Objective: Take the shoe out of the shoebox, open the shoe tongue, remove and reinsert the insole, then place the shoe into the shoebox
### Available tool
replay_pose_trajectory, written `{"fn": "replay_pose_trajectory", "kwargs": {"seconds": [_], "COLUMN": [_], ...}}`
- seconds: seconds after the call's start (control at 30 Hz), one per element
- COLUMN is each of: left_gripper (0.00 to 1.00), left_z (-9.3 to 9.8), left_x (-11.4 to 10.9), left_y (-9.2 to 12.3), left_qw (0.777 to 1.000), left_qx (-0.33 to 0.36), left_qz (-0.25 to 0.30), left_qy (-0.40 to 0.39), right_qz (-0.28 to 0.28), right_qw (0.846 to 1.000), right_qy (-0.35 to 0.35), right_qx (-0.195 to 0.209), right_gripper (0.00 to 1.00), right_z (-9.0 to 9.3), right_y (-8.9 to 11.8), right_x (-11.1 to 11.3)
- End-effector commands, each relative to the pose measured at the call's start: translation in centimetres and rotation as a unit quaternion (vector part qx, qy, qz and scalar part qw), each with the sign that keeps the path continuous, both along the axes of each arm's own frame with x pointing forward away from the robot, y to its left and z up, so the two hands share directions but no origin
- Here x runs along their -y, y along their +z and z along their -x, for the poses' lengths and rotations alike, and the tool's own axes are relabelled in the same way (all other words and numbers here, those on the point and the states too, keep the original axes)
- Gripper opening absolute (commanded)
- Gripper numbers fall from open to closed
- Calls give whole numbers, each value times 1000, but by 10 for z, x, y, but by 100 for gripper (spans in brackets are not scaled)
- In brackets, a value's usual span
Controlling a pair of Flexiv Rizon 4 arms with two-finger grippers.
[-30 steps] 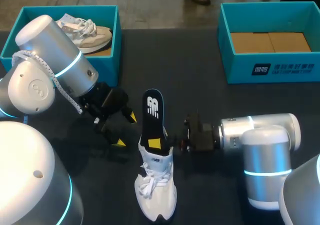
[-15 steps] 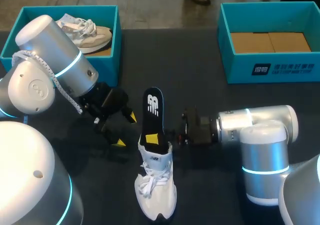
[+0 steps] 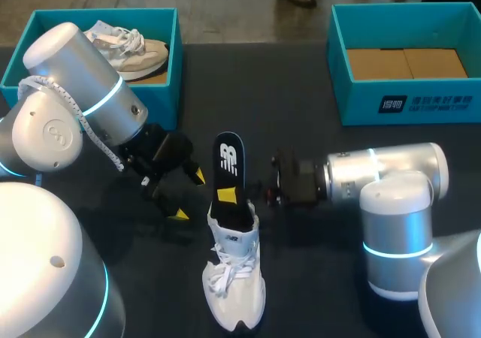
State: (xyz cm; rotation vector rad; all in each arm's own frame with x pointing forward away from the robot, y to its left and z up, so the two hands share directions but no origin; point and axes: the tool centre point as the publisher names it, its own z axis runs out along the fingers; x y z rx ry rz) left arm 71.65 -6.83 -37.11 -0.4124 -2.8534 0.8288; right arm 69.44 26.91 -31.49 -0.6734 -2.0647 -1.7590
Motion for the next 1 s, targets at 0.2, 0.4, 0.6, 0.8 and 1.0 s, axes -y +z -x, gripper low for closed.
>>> {"fn": "replay_pose_trajectory", "kwargs": {"seconds": [0.2, 0.4, 0.6, 0.8, 1.0], "left_gripper": [100, 100, 100, 100, 100], "left_z": [0, 0, 0, 0, 0], "left_x": [0, 0, 0, 0, 0], "left_y": [0, 0, 0, 0, 0], "left_qw": [1000, 1000, 1000, 1000, 1000], "left_qx": [1, 1, 1, 1, 1], "left_qz": [-1, -1, -1, -1, -1], "left_qy": [0, 0, 0, 0, 0], "right_qz": [7, 14, 15, 14, 15], "right_qw": [1000, 999, 999, 998, 997], "right_qy": [-5, -12, -19, -22, -13], "right_qx": [-12, -31, -45, -65, -81], "right_gripper": [0, 0, 0, 0, 0], "right_z": [-5, -2, 7, 14, 18], "right_y": [-2, -7, -15, -23, -30], "right_x": [-2, 0, 4, 7, 6]}}
